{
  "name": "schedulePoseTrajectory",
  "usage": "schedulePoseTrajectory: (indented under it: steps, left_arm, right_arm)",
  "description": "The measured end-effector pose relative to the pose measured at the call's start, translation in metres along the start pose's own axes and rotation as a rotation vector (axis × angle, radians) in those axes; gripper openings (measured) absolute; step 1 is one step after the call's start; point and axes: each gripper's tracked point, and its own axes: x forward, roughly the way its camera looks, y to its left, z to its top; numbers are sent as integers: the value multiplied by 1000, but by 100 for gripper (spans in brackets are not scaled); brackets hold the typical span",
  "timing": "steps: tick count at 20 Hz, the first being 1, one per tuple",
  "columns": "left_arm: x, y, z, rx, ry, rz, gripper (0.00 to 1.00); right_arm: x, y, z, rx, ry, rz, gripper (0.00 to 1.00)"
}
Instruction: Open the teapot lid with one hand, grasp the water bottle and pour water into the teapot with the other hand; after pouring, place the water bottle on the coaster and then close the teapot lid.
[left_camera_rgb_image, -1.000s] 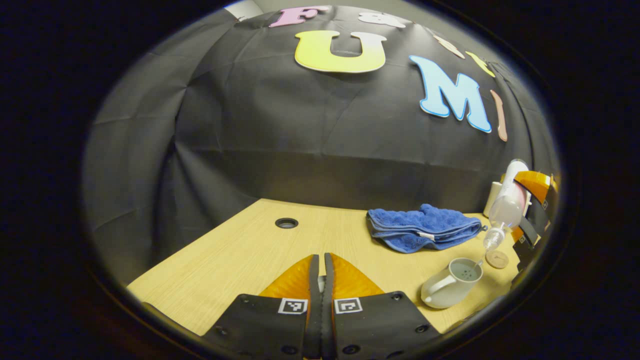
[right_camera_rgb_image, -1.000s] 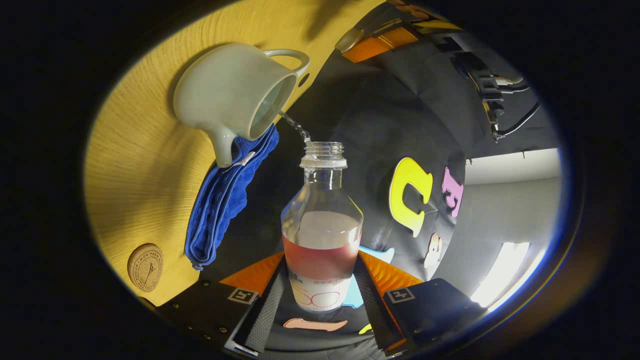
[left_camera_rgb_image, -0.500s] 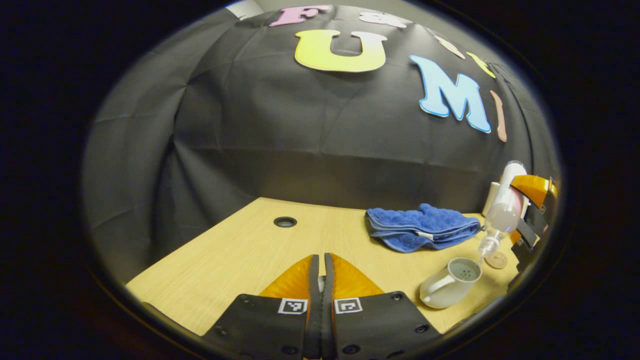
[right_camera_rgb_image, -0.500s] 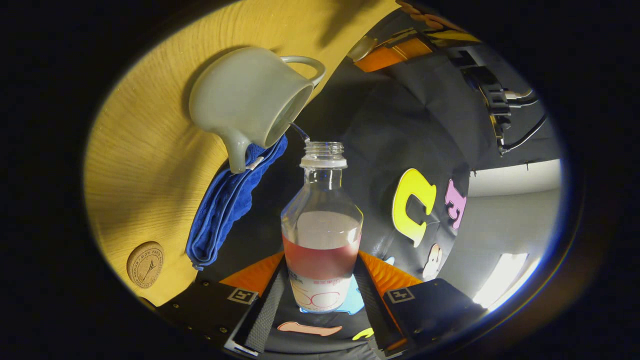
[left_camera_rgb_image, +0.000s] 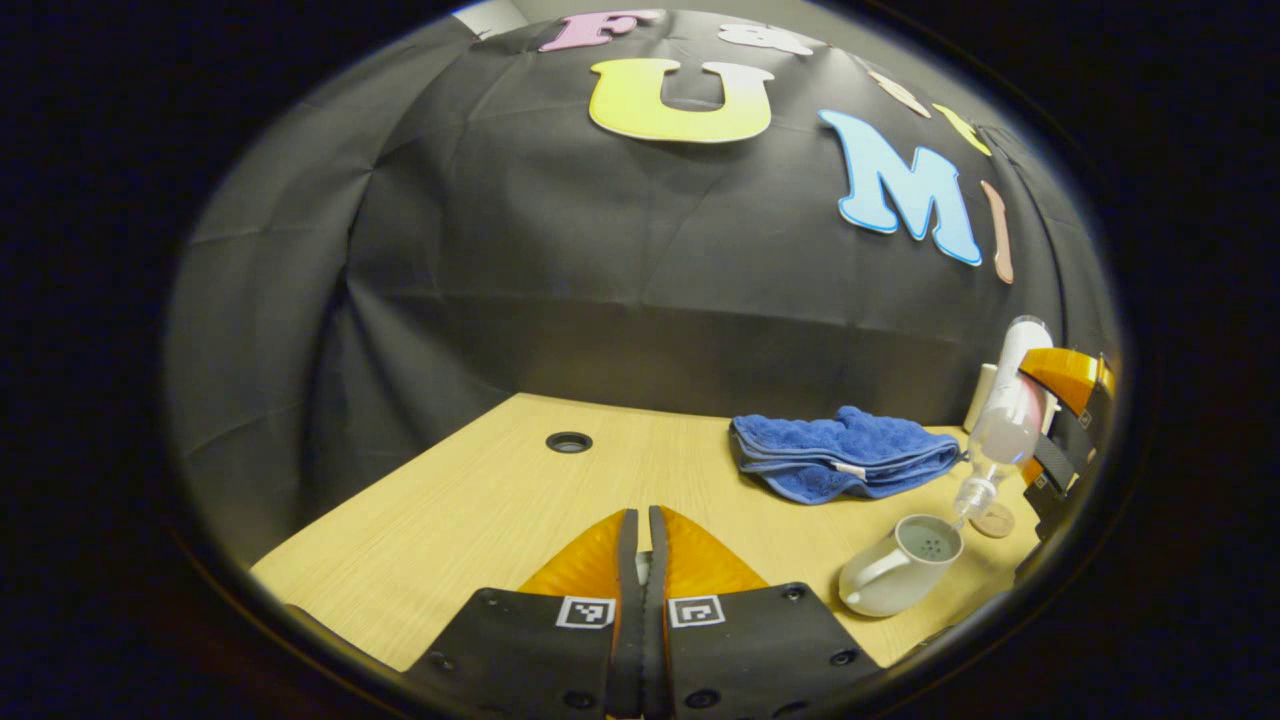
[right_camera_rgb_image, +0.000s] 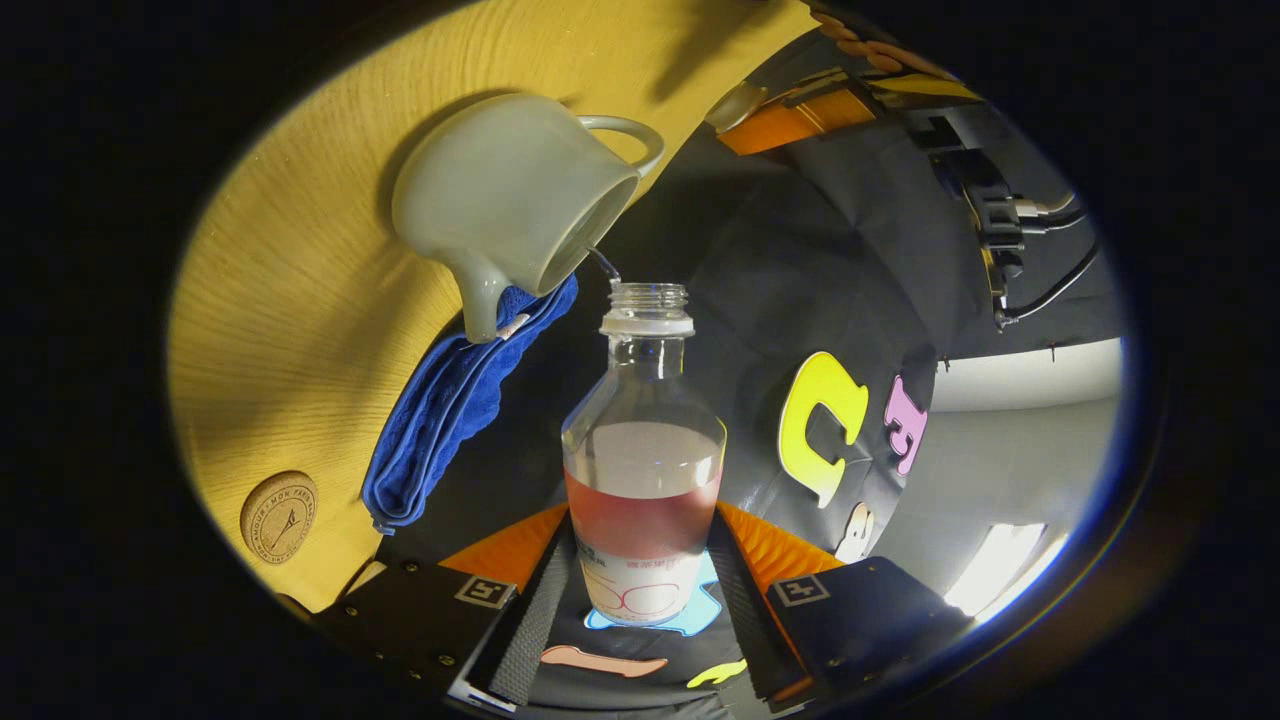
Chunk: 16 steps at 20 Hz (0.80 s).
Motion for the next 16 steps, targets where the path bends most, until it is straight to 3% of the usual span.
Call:
schedulePoseTrajectory:
  steps: [16]
  left_arm:
    - [1,-1,-4,-5,7,-11,5]
  right_arm:
    - [5,-9,1,-59,-45,-21,78]
